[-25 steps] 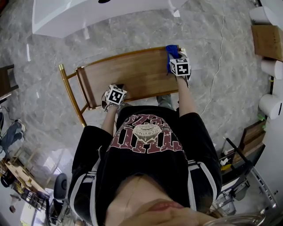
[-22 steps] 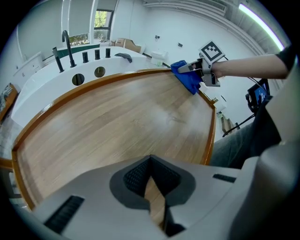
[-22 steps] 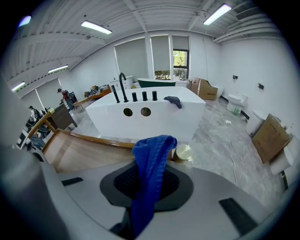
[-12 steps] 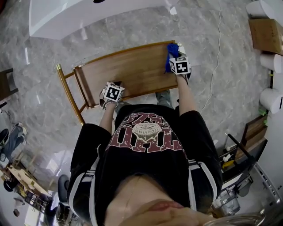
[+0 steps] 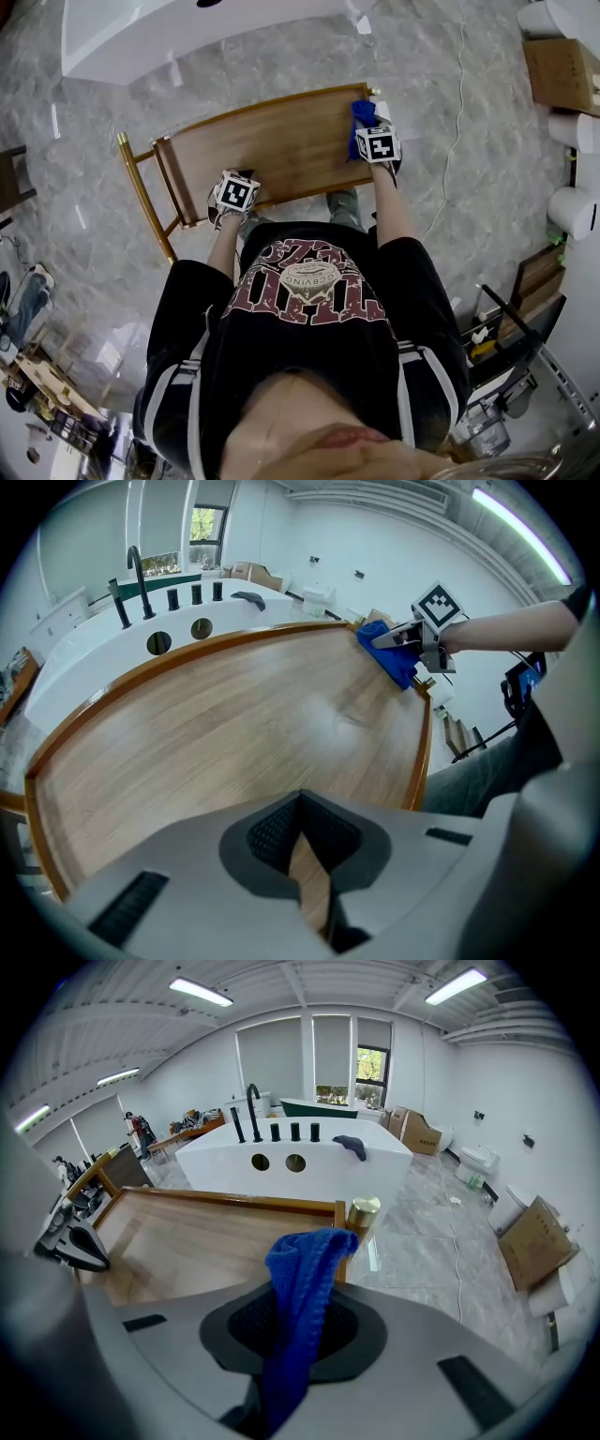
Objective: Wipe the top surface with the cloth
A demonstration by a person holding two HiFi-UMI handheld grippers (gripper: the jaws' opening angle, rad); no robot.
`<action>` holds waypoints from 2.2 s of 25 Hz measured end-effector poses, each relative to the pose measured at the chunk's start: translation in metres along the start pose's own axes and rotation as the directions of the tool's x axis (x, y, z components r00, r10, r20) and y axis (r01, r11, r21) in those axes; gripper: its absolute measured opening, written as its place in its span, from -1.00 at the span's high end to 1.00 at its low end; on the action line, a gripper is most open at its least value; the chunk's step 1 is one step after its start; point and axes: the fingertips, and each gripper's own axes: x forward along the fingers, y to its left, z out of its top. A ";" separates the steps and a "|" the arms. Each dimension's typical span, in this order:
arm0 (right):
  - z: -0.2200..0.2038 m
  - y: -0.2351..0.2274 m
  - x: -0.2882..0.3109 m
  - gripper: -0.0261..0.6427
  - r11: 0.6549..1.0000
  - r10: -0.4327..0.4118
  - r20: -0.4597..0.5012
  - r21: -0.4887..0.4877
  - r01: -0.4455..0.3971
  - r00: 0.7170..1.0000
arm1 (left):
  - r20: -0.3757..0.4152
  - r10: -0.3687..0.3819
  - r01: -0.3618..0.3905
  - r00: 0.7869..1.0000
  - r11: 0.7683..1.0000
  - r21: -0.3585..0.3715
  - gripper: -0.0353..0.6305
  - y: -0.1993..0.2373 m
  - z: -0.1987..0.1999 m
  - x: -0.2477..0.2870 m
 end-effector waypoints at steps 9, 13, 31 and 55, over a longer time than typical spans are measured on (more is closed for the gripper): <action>-0.019 0.009 -0.010 0.75 1.000 0.013 -0.007 0.025 -0.013 1.000 | -0.004 -0.001 0.001 1.000 1.000 0.005 0.76 0.001 -0.001 0.000; -0.026 0.005 -0.011 0.75 1.000 0.015 -0.005 0.027 -0.015 1.000 | -0.006 0.004 -0.004 1.000 1.000 0.009 0.76 -0.002 0.002 0.003; -0.027 0.026 -0.011 0.75 0.999 0.035 -0.019 -0.005 -0.036 0.999 | 0.001 0.012 -0.012 1.000 1.000 0.020 0.76 -0.002 -0.002 0.001; -0.015 0.098 0.008 0.75 0.977 0.209 -0.045 -0.038 -0.210 0.977 | 0.036 0.054 -0.057 0.998 0.996 0.071 0.76 -0.001 0.004 0.001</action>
